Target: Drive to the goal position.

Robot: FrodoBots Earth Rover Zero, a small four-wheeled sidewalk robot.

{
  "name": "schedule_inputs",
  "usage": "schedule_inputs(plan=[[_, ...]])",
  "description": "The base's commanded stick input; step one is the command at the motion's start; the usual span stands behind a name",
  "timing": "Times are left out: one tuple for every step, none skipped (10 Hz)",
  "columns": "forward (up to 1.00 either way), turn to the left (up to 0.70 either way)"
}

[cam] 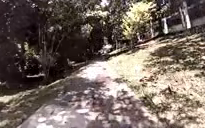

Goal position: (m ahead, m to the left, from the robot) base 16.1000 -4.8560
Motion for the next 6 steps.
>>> schedule_inputs(plan=[[0.50, 0.00], [0.50, 0.00], [0.50, 0.00], [0.50, 0.00], [0.50, 0.00], [0.50, 0.00]])
